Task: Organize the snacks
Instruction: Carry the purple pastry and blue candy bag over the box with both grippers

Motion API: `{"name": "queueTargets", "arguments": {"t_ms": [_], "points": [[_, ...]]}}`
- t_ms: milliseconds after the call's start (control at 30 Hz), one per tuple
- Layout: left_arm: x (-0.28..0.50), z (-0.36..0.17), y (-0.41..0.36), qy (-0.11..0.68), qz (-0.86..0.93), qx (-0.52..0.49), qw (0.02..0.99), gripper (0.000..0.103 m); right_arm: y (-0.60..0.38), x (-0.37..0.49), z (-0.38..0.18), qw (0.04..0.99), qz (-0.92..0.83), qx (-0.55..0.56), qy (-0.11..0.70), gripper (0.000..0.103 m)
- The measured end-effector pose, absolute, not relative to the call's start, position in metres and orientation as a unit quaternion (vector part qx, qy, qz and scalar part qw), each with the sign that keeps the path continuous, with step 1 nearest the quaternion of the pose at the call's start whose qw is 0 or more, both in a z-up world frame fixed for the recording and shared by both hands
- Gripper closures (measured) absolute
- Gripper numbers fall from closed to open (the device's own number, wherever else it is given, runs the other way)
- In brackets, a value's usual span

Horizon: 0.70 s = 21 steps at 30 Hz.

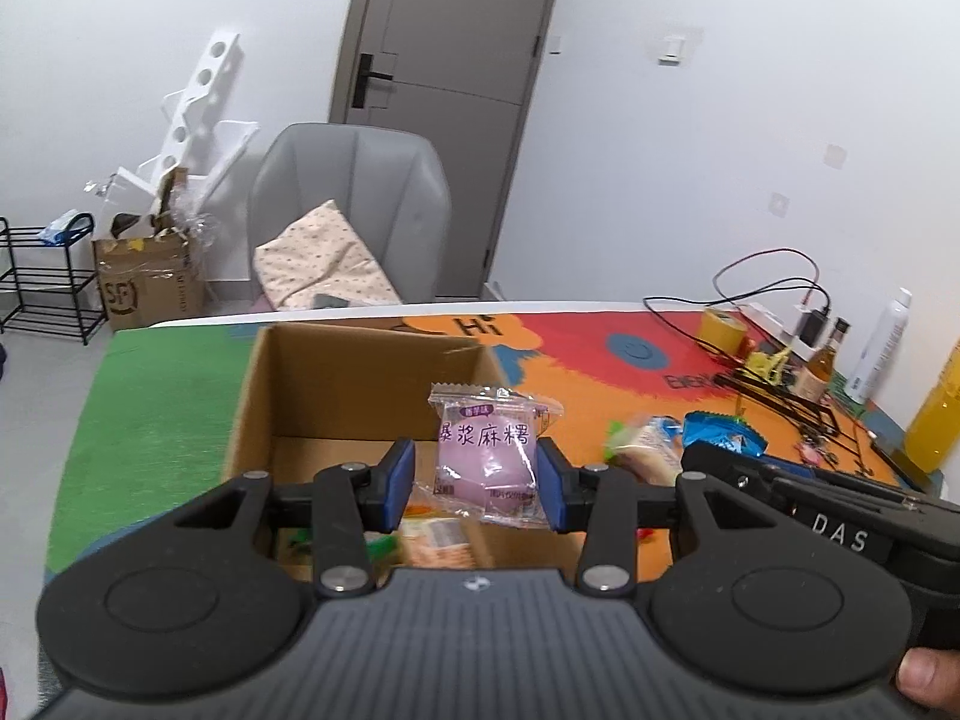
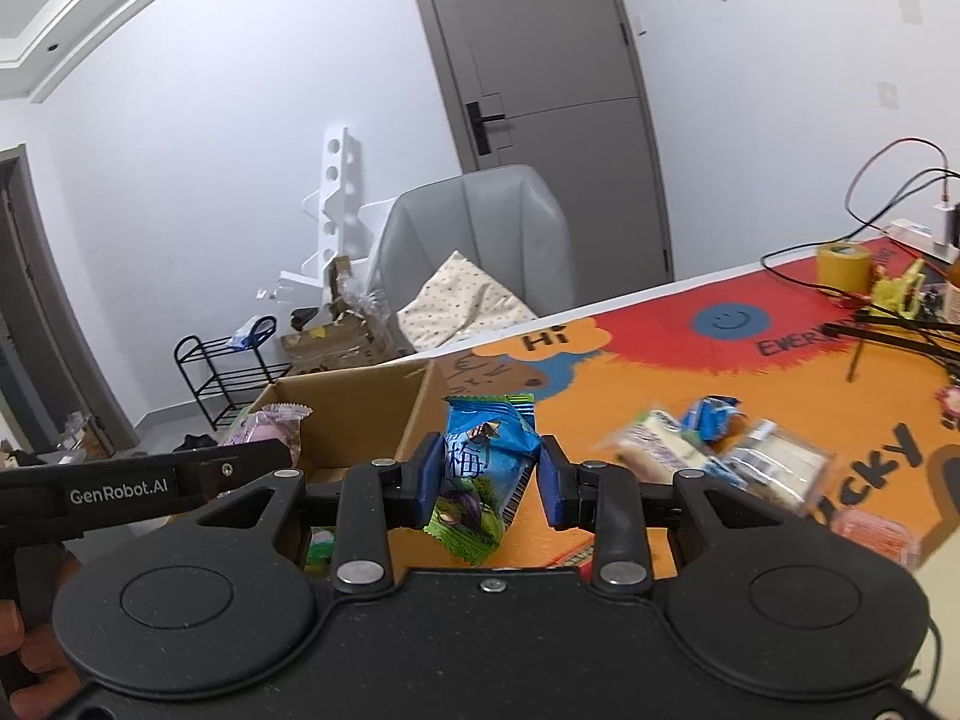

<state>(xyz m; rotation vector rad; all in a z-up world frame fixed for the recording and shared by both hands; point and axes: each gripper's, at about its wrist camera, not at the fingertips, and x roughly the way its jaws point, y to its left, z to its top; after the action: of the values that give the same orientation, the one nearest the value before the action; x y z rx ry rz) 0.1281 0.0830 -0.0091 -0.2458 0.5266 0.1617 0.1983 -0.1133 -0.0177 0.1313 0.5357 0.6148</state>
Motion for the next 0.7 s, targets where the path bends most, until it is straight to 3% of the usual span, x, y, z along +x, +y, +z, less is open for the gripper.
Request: {"name": "queueTargets", "arguments": {"t_ms": [600, 700], "points": [[0.109, -0.009, 0.119, 0.261, 0.12, -0.134, 0.949, 0.058, -0.055, 0.2, -0.012, 0.894, 0.353, 0.067, 0.266, 0.071], [0.108, -0.009, 0.123, 0.264, 0.13, -0.135, 0.946, 0.055, -0.052, 0.197, -0.011, 0.891, 0.363, 0.064, 0.266, 0.064]]}}
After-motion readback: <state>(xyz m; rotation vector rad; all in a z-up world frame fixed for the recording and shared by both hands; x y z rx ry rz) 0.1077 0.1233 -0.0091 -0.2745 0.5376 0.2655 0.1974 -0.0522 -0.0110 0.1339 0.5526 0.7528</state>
